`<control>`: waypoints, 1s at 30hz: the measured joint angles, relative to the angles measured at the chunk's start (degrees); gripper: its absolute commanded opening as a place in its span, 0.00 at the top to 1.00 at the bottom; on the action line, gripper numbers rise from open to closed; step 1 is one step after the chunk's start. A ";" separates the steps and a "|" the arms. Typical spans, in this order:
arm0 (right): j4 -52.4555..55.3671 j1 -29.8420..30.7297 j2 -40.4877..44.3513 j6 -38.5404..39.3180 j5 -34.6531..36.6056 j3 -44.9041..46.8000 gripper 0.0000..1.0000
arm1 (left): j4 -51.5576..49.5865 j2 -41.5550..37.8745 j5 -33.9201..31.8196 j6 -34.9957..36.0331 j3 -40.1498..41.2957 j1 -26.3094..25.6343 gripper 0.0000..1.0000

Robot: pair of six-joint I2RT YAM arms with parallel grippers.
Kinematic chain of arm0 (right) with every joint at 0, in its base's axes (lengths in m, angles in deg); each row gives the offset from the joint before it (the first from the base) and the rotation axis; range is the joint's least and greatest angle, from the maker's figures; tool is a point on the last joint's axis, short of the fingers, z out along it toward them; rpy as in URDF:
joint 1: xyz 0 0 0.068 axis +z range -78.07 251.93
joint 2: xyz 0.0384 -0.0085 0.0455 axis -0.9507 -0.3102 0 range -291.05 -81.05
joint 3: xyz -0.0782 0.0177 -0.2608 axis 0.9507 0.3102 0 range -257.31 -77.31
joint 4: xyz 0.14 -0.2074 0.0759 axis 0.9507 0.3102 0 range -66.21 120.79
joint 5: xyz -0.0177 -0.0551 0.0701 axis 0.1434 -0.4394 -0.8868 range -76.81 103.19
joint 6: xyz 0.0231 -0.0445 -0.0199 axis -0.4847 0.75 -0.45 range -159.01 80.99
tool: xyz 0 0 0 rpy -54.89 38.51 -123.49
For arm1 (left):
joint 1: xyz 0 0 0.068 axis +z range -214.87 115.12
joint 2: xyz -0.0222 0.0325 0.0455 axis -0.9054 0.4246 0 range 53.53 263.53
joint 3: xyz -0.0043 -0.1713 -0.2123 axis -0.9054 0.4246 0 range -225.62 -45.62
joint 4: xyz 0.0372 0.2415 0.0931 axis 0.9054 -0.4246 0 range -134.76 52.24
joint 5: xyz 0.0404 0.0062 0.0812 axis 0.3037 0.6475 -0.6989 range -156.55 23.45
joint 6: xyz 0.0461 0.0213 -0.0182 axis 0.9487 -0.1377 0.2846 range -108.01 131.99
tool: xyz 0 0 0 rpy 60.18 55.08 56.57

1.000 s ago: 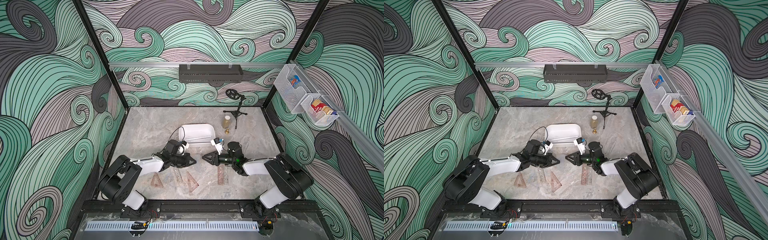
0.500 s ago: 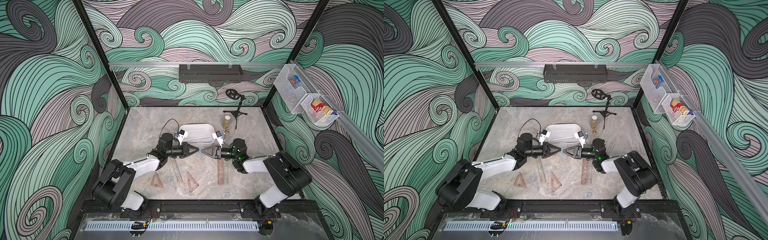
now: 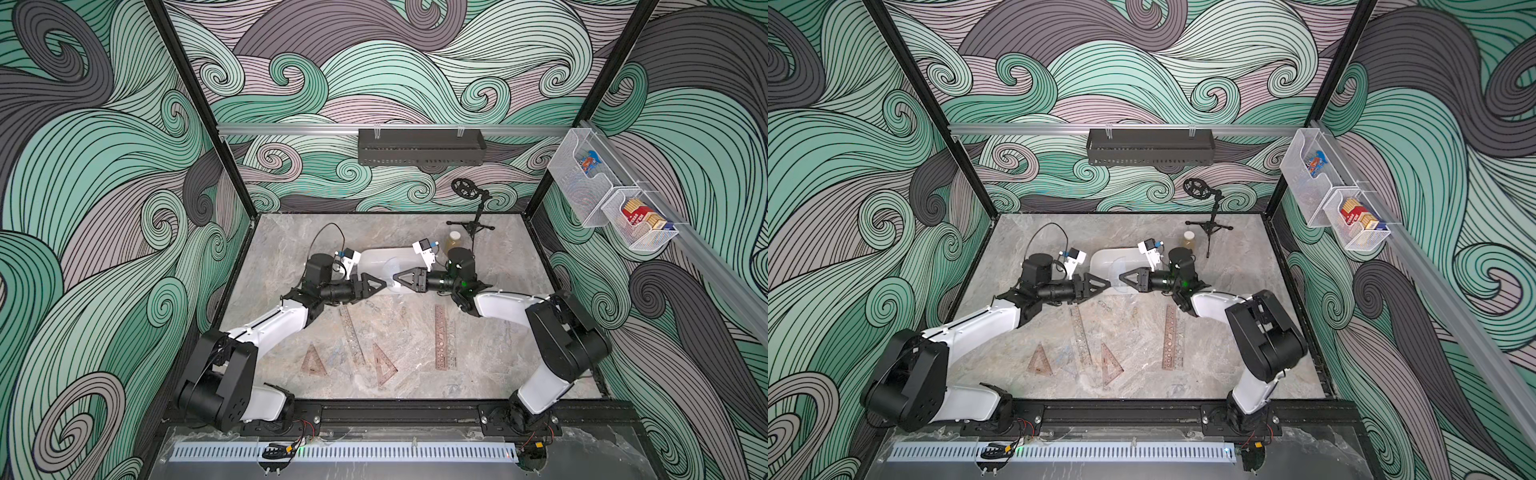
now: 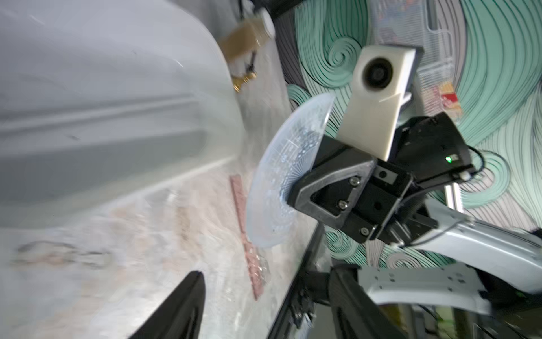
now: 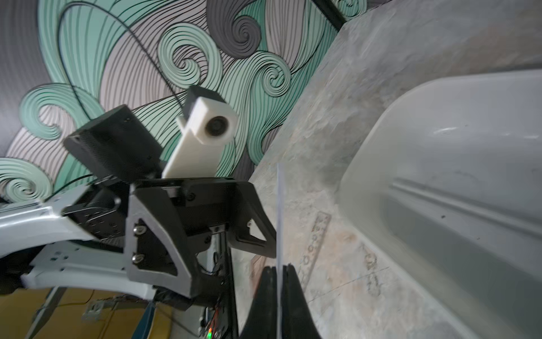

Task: Put the scattered rulers into the storage box
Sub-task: Place the ruler in the storage box.

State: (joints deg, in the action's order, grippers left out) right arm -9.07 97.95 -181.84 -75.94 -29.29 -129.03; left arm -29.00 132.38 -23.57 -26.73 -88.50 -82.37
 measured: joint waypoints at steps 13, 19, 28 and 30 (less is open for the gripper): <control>28.15 4.15 -24.74 13.68 14.12 -30.67 0.98 | -15.93 0.98 -13.92 10.69 -2.75 3.54 0.28; 30.88 5.27 -27.87 14.75 14.95 -35.41 0.92 | -16.52 2.03 -14.51 11.30 -1.99 3.56 0.28; 33.07 5.14 -29.64 15.91 15.19 -37.22 0.83 | -16.76 2.23 -14.53 11.37 -1.86 3.56 0.28; 33.64 5.09 -29.79 16.28 15.30 -37.53 0.81 | -16.70 2.84 -14.53 11.37 -1.86 3.56 0.28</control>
State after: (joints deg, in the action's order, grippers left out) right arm 24.57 103.04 -211.63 -59.65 -13.99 -166.56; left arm -45.70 135.22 -38.10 -15.36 -90.35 -78.81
